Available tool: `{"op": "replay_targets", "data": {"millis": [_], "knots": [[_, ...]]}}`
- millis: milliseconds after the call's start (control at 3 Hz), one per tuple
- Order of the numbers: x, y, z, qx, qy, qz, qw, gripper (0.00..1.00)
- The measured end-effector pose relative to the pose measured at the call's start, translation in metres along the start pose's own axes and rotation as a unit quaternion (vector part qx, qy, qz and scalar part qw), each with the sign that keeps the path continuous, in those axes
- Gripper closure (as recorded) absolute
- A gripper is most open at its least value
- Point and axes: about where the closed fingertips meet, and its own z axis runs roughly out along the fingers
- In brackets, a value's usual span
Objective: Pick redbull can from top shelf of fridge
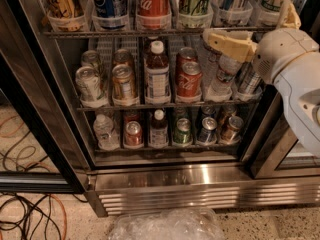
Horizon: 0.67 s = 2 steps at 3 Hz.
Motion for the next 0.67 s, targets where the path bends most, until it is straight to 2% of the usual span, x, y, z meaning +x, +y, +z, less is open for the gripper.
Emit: {"op": "replay_targets", "data": {"millis": [667], "knots": [[0.0000, 0.0000, 0.0000, 0.000, 0.000, 0.000, 1.0000, 0.41]]}}
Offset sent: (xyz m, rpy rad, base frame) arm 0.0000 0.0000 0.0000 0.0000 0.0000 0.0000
